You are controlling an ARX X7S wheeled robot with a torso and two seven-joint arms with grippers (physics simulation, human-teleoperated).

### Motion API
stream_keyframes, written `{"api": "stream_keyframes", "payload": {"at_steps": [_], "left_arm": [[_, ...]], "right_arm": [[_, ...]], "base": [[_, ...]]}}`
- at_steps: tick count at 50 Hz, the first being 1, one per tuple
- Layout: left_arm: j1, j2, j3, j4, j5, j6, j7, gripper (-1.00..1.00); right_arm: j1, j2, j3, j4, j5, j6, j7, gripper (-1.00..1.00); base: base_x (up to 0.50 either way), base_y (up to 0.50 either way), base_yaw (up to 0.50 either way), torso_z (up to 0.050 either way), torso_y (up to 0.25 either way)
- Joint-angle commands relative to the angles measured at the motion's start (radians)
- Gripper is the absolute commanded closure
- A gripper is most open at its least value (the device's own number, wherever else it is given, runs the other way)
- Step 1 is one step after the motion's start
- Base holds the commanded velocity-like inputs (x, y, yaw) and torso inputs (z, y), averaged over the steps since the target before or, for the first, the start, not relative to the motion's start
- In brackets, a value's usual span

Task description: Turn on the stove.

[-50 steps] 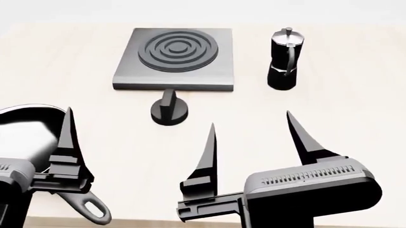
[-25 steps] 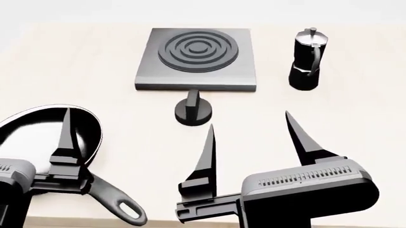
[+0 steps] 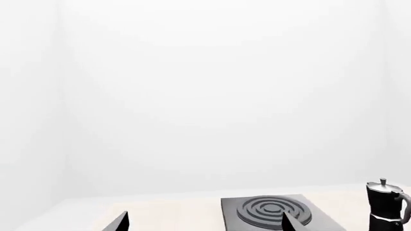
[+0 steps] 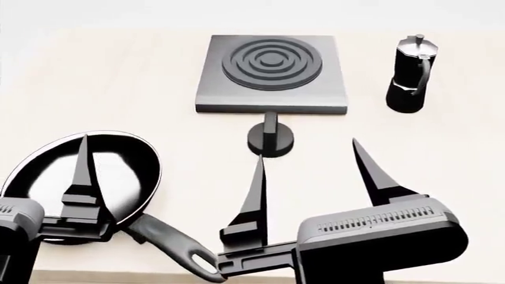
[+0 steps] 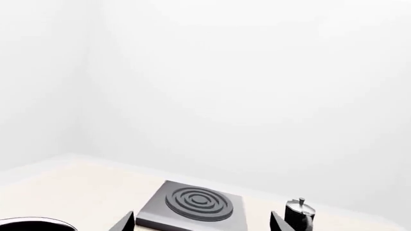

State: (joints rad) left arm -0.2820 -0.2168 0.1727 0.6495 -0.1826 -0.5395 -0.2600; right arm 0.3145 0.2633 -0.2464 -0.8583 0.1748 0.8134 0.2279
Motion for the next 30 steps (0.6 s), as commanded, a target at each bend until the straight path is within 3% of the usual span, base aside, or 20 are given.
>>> {"api": "stream_keyframes", "payload": {"at_steps": [1, 21, 30], "left_arm": [[-0.001, -0.006, 0.004, -0.001, -0.005, 0.001, -0.006, -1.0], [-0.003, -0.014, 0.011, 0.001, -0.013, 0.002, -0.015, -1.0], [-0.002, -0.016, 0.014, -0.005, -0.016, 0.008, -0.02, -1.0]], "right_arm": [[0.0, 0.006, -0.008, 0.005, 0.003, -0.006, 0.004, -1.0], [-0.005, 0.005, 0.005, 0.017, 0.042, -0.013, -0.005, -1.0], [-0.004, 0.006, 0.005, 0.022, 0.043, -0.016, 0.003, -1.0]], "base": [[0.0, 0.18, 0.0, 0.0, 0.0], [0.0, 0.04, 0.0, 0.0, 0.0], [0.23, 0.0, 0.0, 0.0, 0.0]]}}
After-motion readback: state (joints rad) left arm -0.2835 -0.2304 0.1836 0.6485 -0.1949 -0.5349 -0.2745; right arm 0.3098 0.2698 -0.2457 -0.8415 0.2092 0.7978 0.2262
